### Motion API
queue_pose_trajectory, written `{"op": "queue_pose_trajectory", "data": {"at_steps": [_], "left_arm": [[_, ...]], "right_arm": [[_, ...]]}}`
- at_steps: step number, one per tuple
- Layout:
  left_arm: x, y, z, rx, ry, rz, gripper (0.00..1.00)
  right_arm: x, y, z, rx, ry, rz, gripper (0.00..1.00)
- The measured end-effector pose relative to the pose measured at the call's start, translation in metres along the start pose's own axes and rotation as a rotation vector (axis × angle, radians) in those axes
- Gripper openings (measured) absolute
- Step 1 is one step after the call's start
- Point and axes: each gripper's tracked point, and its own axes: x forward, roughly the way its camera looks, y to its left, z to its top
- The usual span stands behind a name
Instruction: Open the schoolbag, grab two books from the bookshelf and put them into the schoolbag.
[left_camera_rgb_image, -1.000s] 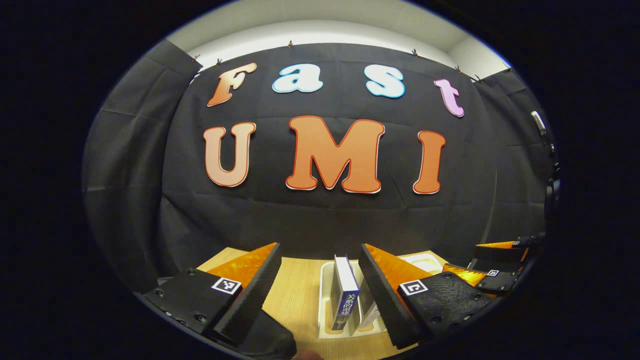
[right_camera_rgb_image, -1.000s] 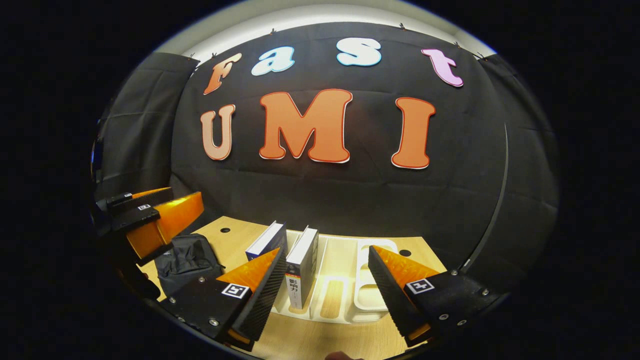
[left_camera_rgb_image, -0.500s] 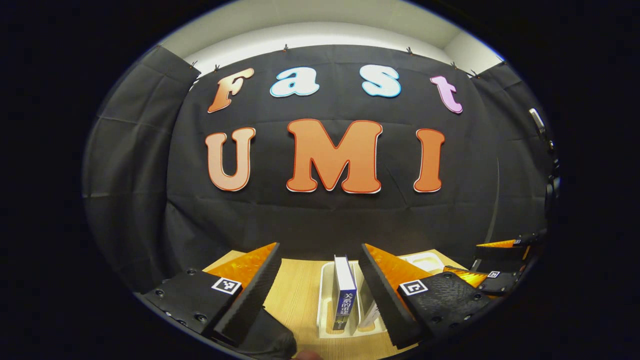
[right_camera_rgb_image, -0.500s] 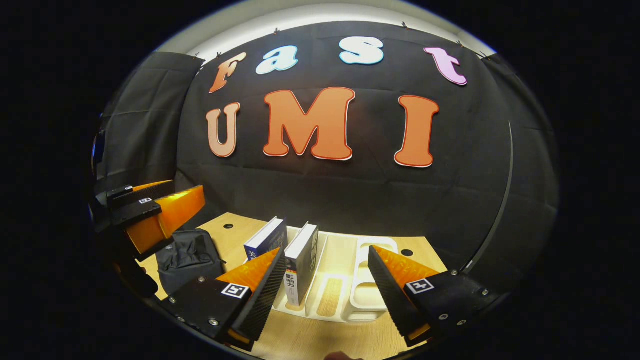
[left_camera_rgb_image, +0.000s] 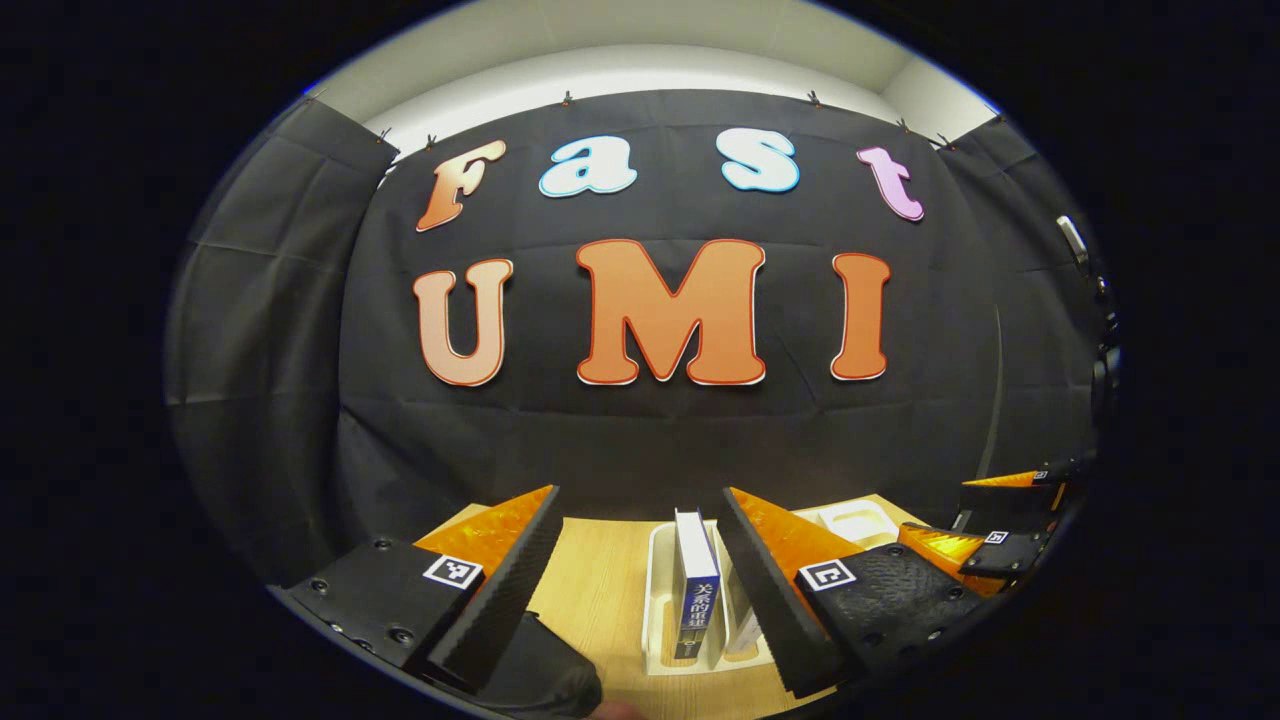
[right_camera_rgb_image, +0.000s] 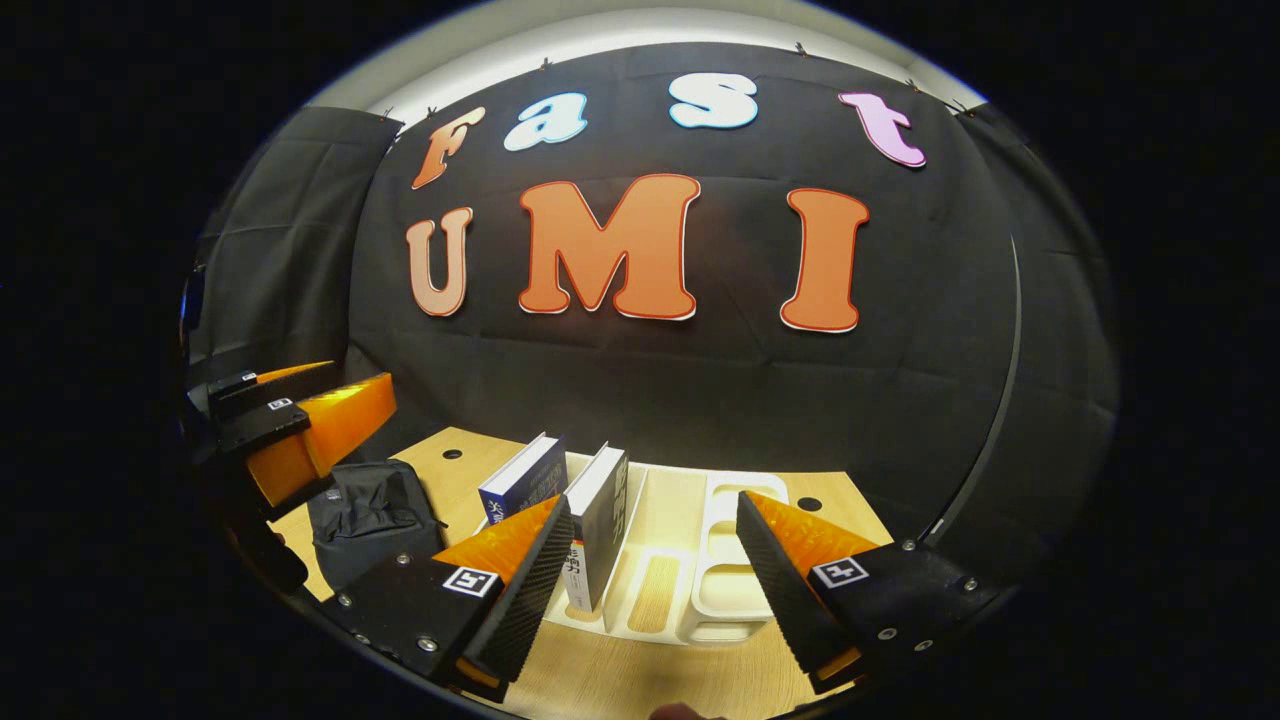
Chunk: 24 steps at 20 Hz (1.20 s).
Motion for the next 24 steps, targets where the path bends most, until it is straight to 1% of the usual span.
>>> {"op": "queue_pose_trajectory", "data": {"at_steps": [3,7,10,12,16,18,19,23,24], "left_arm": [[-0.004,0.009,0.001,0.043,-0.006,0.017,0.99],[-0.009,0.019,-0.01,0.117,-0.002,0.028,1.0],[-0.017,0.023,-0.031,0.188,0.022,0.028,0.98],[-0.021,0.027,-0.046,0.239,0.046,0.033,0.99],[-0.031,0.035,-0.083,0.382,0.088,0.048,0.98],[-0.035,0.04,-0.108,0.449,0.127,0.051,1.0],[-0.037,0.04,-0.12,0.477,0.144,0.052,0.98],[-0.04,0.053,-0.17,0.606,0.223,0.076,0.98],[-0.04,0.055,-0.182,0.627,0.236,0.067,0.98]], "right_arm": [[0.002,0.002,0.001,-0.001,0.0,-0.003,0.98],[0.005,0.008,0.0,-0.004,0.001,0.006,0.98],[0.006,0.01,-0.004,-0.017,0.008,0.007,0.98],[0.006,0.01,-0.006,-0.026,0.011,0.007,0.98],[0.006,0.004,-0.01,-0.045,0.018,0.008,0.98],[0.007,0.001,-0.014,-0.058,0.023,0.008,0.98],[0.007,0.0,-0.016,-0.064,0.025,0.009,0.98],[0.01,-0.006,-0.023,-0.067,0.04,0.014,0.98],[0.01,-0.008,-0.024,-0.065,0.041,0.01,0.98]]}}
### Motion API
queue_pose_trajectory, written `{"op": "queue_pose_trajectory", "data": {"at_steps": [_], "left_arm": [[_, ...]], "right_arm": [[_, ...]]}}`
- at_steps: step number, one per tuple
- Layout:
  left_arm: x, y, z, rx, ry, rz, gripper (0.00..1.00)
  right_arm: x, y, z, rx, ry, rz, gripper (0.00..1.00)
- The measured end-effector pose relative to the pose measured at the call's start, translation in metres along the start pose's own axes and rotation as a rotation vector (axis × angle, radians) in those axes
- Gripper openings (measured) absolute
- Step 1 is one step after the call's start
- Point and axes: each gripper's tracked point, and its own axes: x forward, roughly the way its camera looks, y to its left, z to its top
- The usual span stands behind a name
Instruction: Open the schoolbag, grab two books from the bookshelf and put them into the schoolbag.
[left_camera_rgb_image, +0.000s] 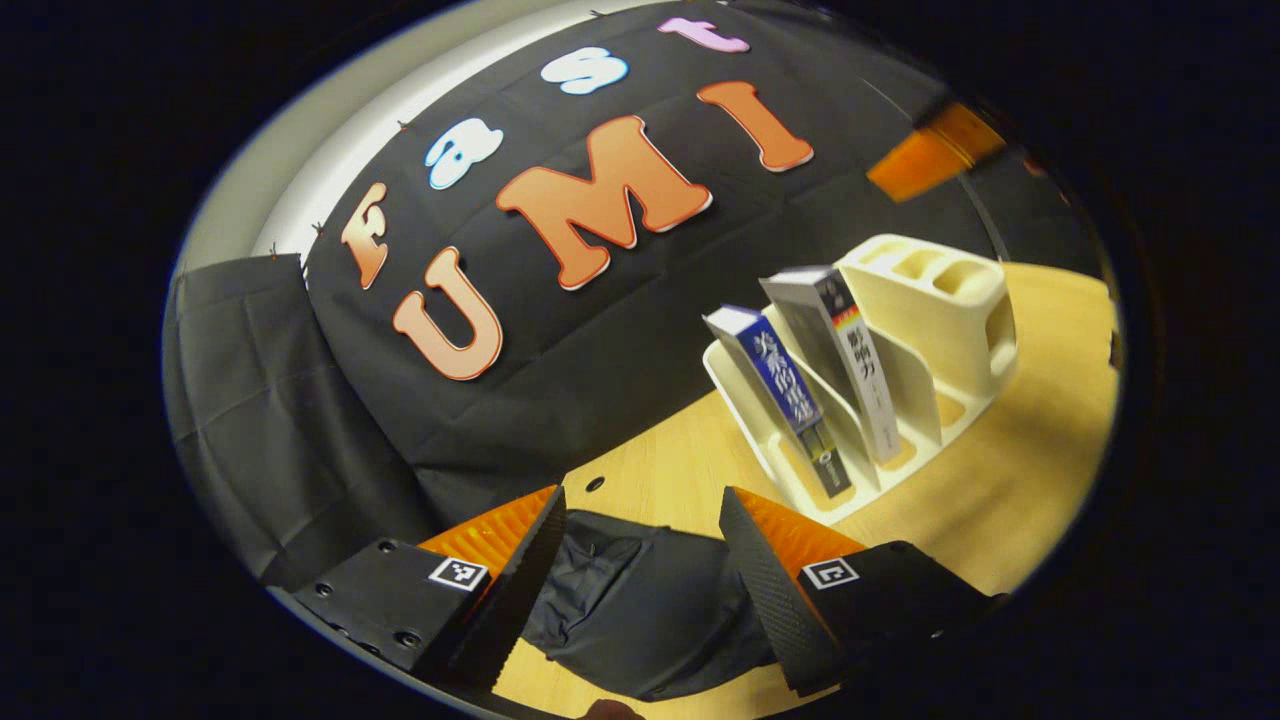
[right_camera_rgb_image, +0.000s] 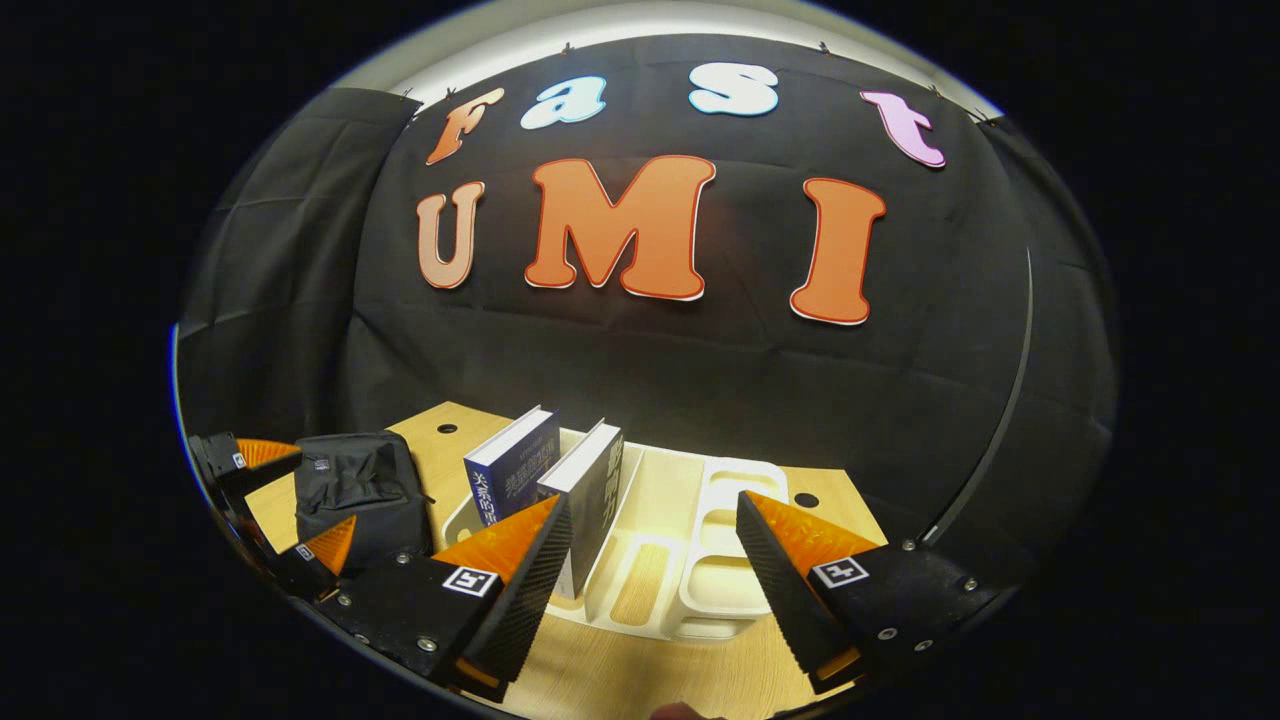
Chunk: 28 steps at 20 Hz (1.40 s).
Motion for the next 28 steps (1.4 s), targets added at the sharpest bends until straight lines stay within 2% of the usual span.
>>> {"op": "queue_pose_trajectory", "data": {"at_steps": [6,13,15,18,21,26,28], "left_arm": [[0.001,-0.029,-0.084,0.129,0.17,-0.019,0.98],[0.01,-0.038,-0.141,0.211,0.285,-0.034,0.98],[0.012,-0.035,-0.15,0.232,0.302,-0.017,0.98],[0.015,-0.018,-0.153,0.264,0.293,0.067,0.96],[0.024,-0.006,-0.146,0.301,0.273,0.111,0.96],[0.058,-0.009,-0.163,0.325,0.344,0.074,0.93],[0.068,-0.005,-0.161,0.325,0.347,0.058,0.88]], "right_arm": [[0.002,-0.006,-0.003,0.011,0.008,-0.011,0.98],[0.005,-0.012,-0.005,0.023,0.018,-0.032,0.98],[0.006,-0.011,-0.004,0.021,0.018,-0.034,0.98],[0.007,-0.007,-0.004,0.01,0.023,-0.032,0.98],[0.007,-0.003,-0.002,0.002,0.029,-0.03,0.98],[0.008,0.005,0.006,-0.007,0.025,-0.037,0.98],[0.012,0.012,0.011,-0.013,0.027,-0.04,0.98]]}}
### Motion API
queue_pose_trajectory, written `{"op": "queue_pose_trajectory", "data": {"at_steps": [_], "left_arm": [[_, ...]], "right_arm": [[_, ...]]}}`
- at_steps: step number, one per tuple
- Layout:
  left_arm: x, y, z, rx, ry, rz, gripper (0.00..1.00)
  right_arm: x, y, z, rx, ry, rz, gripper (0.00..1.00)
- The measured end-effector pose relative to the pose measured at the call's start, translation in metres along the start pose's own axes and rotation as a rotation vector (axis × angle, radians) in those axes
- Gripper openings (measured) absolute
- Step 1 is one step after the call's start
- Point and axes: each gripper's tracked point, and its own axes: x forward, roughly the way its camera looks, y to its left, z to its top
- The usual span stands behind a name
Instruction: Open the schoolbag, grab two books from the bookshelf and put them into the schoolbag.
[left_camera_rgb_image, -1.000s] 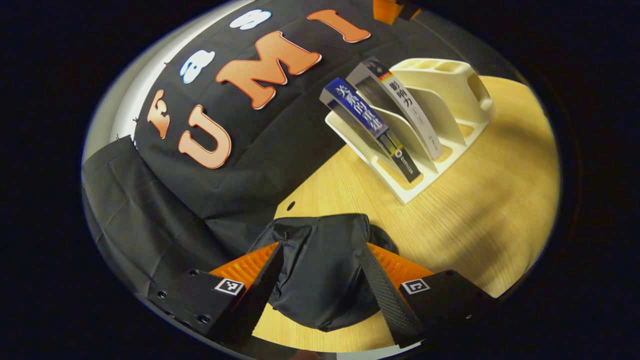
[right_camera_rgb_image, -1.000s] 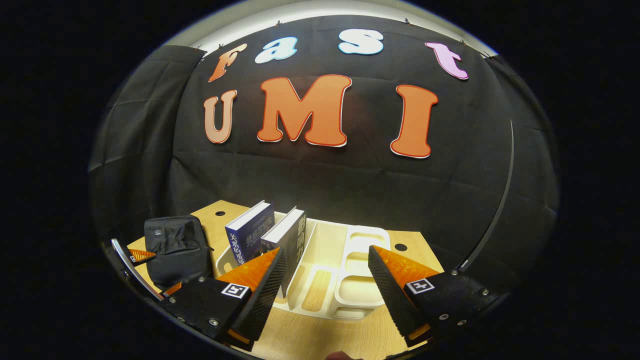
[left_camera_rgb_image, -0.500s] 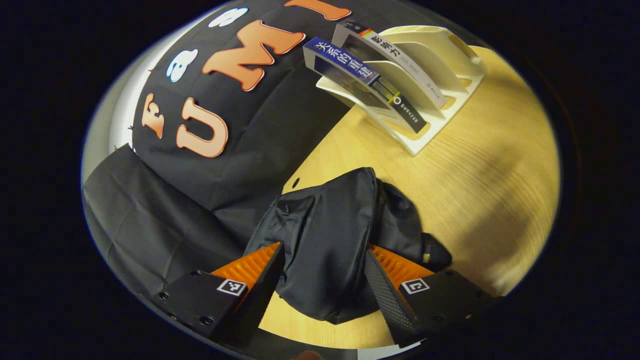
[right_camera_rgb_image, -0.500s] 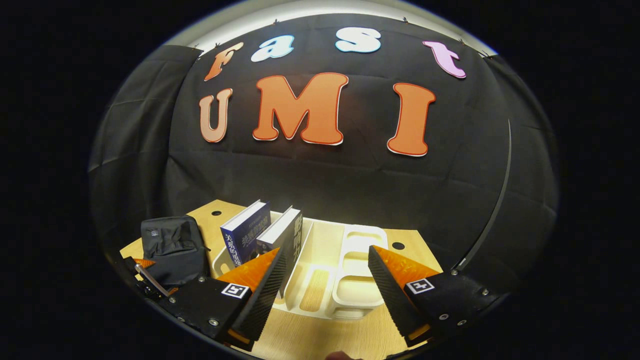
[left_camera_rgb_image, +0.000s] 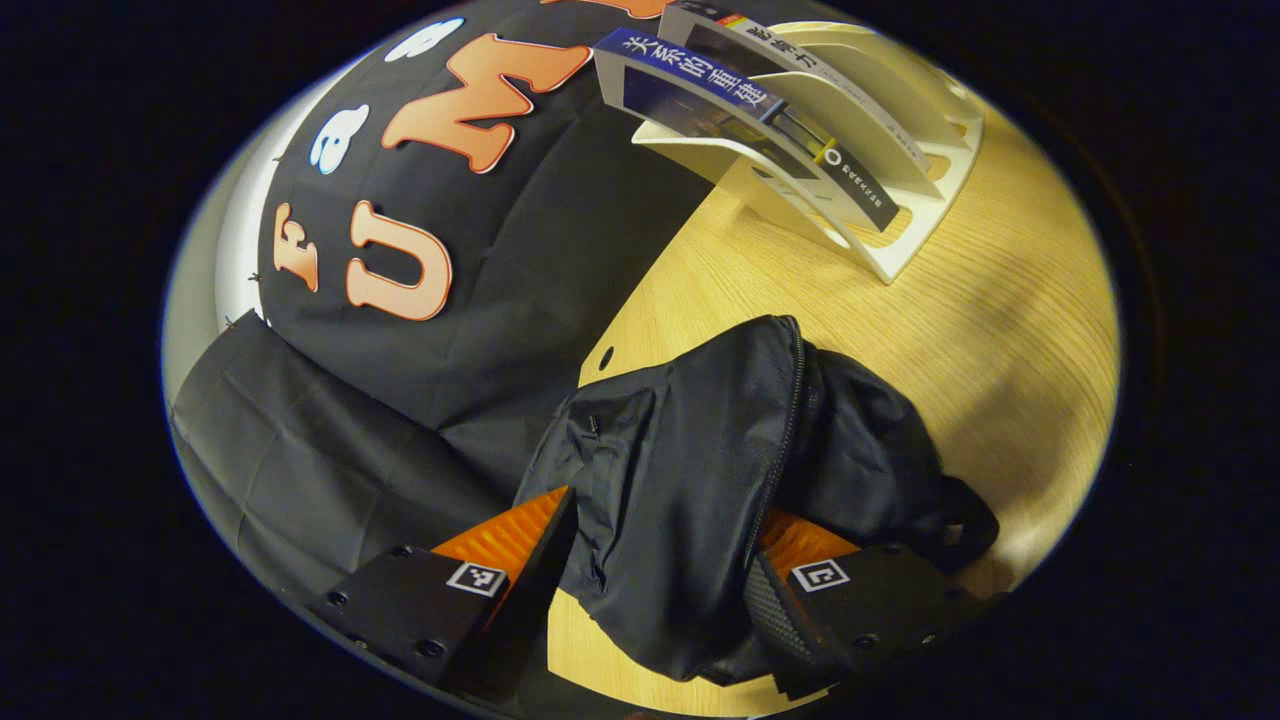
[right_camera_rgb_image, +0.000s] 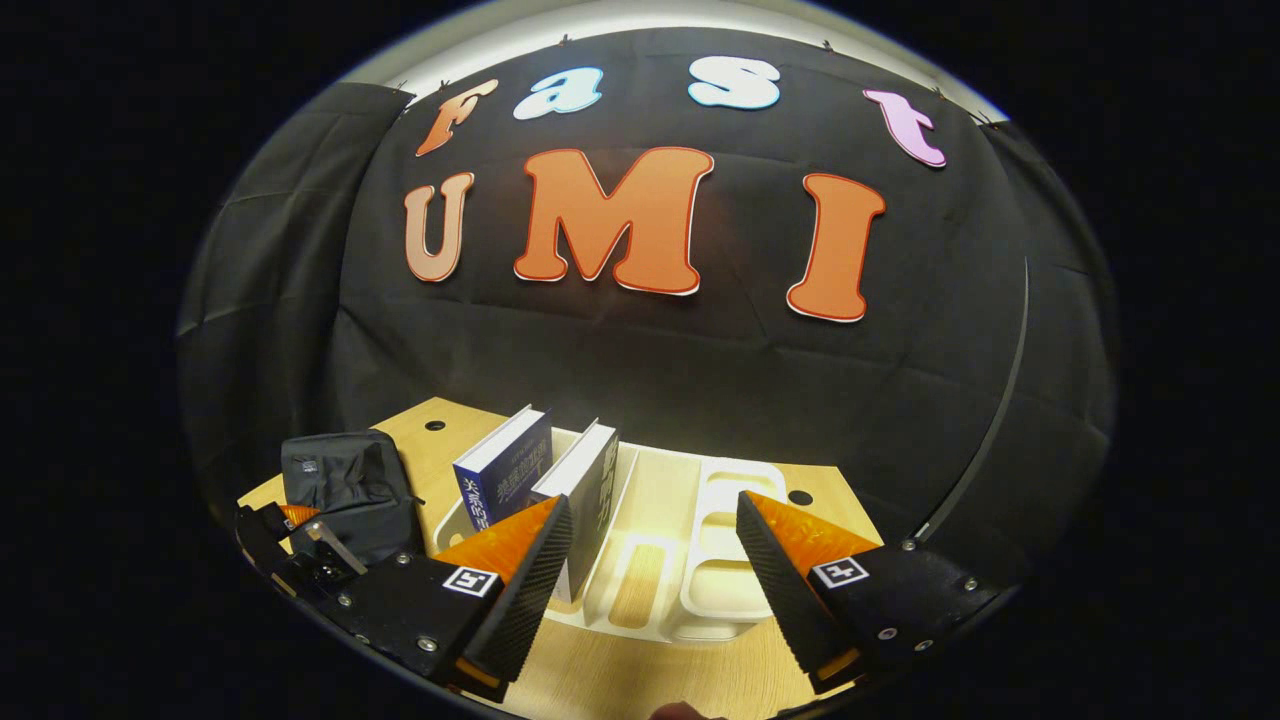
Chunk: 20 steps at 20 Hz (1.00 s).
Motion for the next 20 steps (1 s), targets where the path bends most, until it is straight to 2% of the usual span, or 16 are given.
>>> {"op": "queue_pose_trajectory", "data": {"at_steps": [1,2,4,5,6,8,10,11,14,20], "left_arm": [[0.003,0.002,0.0,-0.009,0.003,-0.017,0.86],[0.005,0.002,-0.001,-0.02,0.009,-0.041,0.79],[0.01,0.003,0.0,-0.052,0.028,-0.107,0.5],[0.011,0.003,0.001,-0.077,0.037,-0.151,0.56],[0.01,0.002,0.0,-0.097,0.058,-0.199,0.36],[0.011,0.003,-0.005,-0.141,0.094,-0.295,0.23],[0.007,0.005,-0.006,-0.174,0.126,-0.379,0.17],[0.007,0.007,-0.003,-0.187,0.128,-0.412,0.17],[0.009,0.02,-0.001,-0.206,0.139,-0.488,0.12],[0.011,0.051,0.004,-0.179,0.136,-0.622,0.12]], "right_arm": [[0.001,0.003,0.0,-0.002,0.004,0.002,0.98],[0.003,0.006,0.002,-0.005,0.009,-0.001,0.98],[0.008,0.014,0.007,-0.011,0.019,-0.002,0.98],[0.011,0.019,0.009,-0.016,0.026,0.0,0.98],[0.014,0.024,0.01,-0.023,0.035,0.004,0.98],[0.021,0.034,0.015,-0.033,0.053,0.008,0.98],[0.028,0.044,0.019,-0.04,0.07,0.015,0.98],[0.031,0.049,0.021,-0.042,0.077,0.018,0.98],[0.042,0.06,0.026,-0.038,0.118,0.03,0.98],[0.063,0.084,0.039,-0.089,0.181,0.045,0.98]]}}
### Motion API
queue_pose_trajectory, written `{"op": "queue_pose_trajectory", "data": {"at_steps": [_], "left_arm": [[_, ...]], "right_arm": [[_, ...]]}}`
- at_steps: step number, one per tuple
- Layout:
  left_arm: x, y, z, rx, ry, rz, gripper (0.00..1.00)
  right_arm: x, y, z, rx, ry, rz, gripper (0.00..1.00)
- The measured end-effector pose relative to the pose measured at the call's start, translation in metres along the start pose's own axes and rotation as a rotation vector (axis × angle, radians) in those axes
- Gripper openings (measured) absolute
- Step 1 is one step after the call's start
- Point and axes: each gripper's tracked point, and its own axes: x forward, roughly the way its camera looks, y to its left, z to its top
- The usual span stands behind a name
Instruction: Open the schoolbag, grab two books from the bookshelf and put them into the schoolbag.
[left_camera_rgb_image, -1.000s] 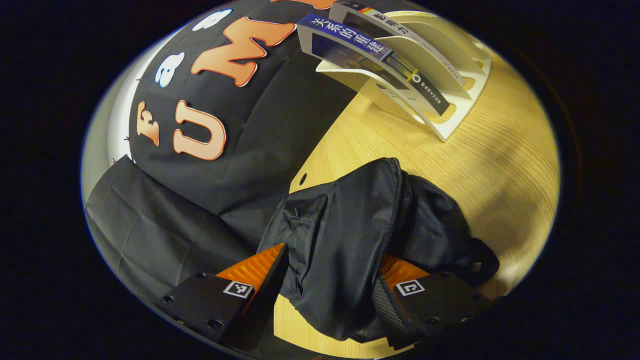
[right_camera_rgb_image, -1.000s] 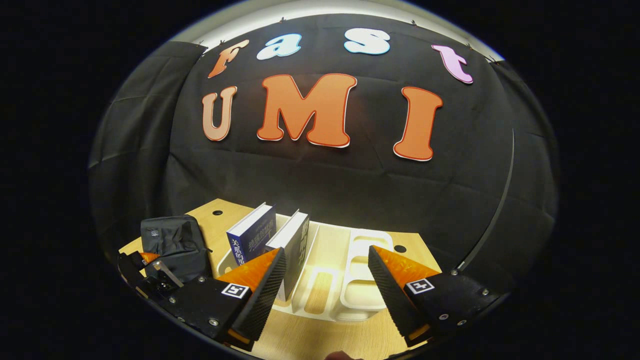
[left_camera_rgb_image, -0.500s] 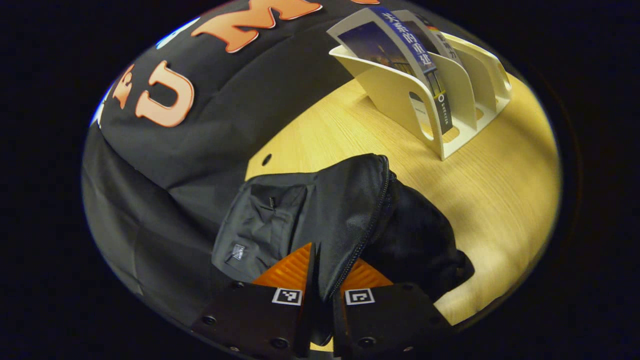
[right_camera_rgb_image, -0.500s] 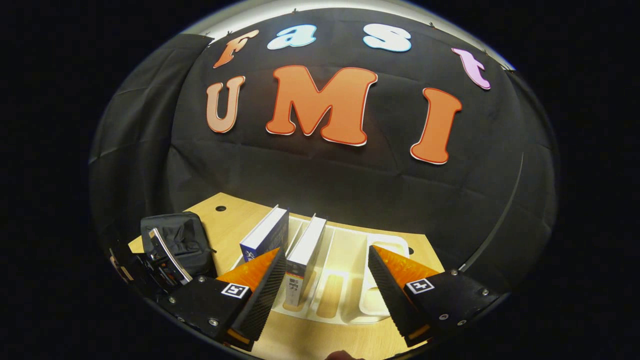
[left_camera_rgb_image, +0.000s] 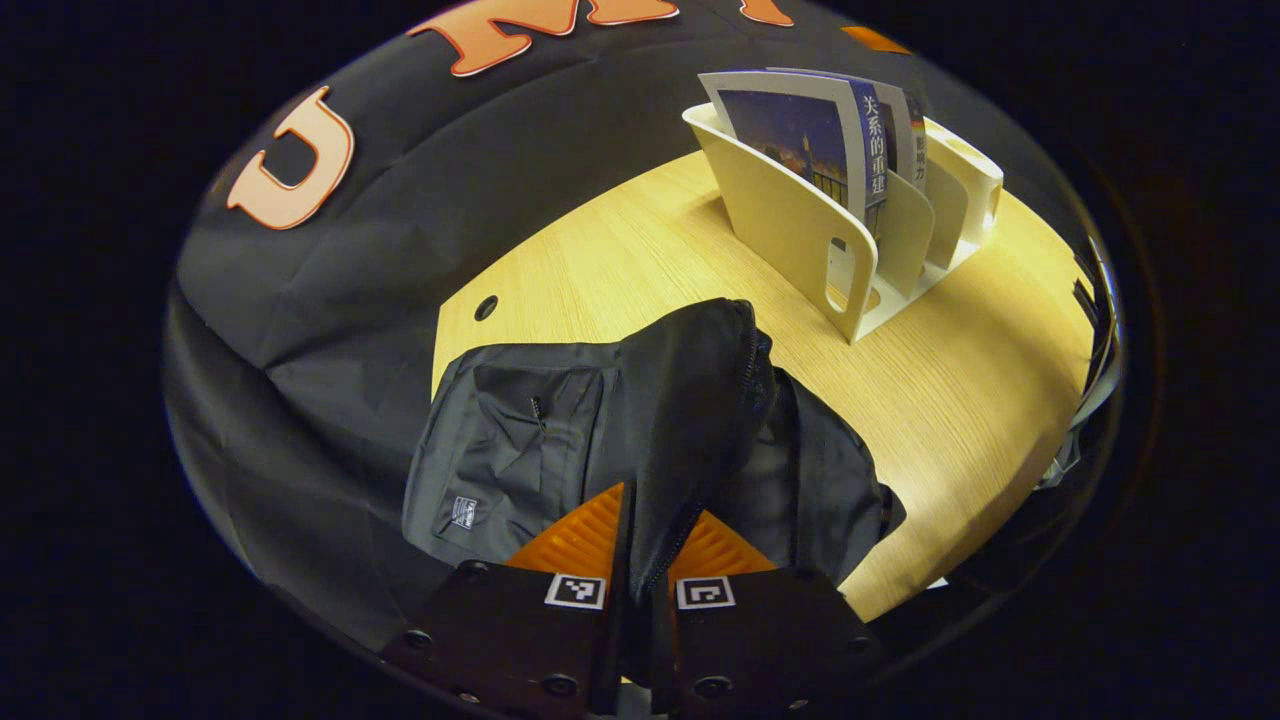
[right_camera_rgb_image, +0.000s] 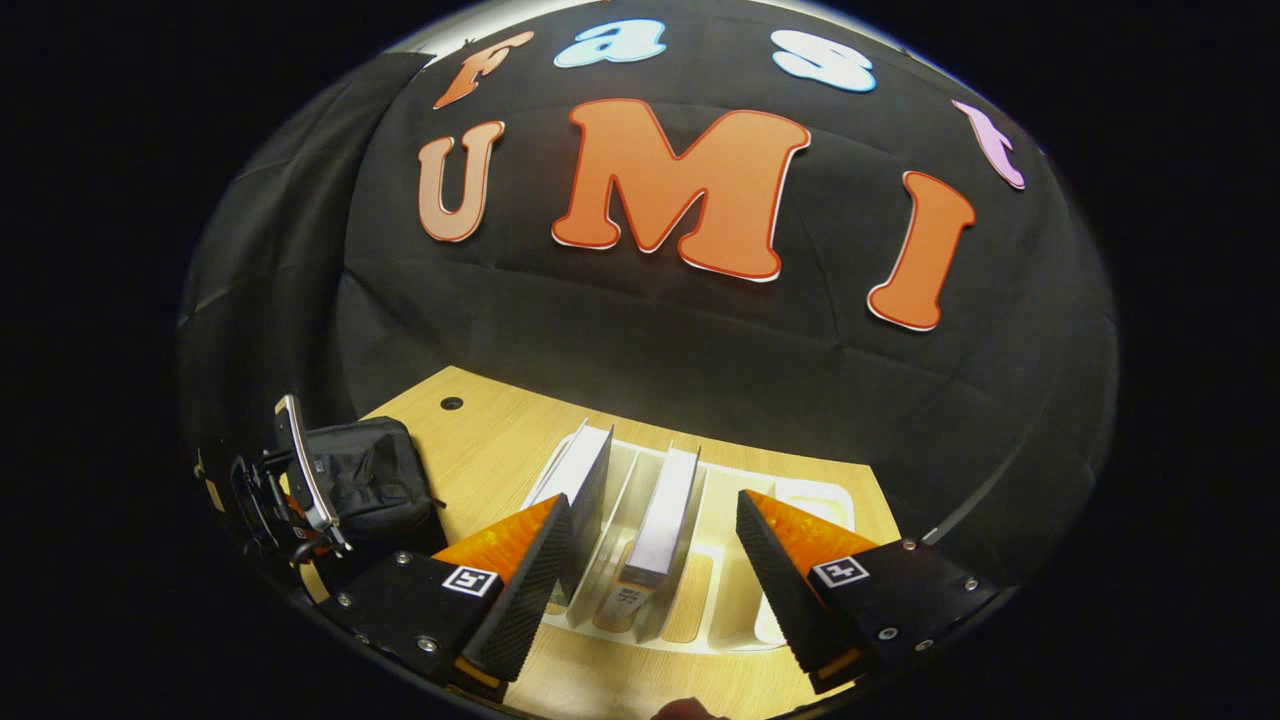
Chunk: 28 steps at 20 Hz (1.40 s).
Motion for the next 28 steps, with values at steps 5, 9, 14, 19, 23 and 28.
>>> {"op": "queue_pose_trajectory", "data": {"at_steps": [5,9,14,19,23,28], "left_arm": [[-0.01,0.017,0.008,0.005,0.03,-0.138,0.08],[-0.022,0.038,0.02,0.006,0.035,-0.197,0.08],[-0.034,0.062,0.037,0.049,0.03,-0.285,0.07],[-0.04,0.077,0.044,0.062,0.044,-0.39,0.06],[-0.037,0.08,0.046,0.065,0.031,-0.432,0.07],[-0.035,0.092,0.049,0.087,0.026,-0.439,0.07]], "right_arm": [[0.021,0.015,-0.007,-0.035,0.126,-0.003,0.98],[0.034,0.028,-0.006,0.009,0.219,0.024,0.99],[0.052,0.032,0.001,0.006,0.304,0.007,0.99],[0.064,0.058,0.005,0.065,0.397,0.067,0.99],[0.075,0.063,0.005,0.05,0.491,0.059,0.99],[0.089,0.062,-0.017,0.101,0.694,0.054,0.93]]}}
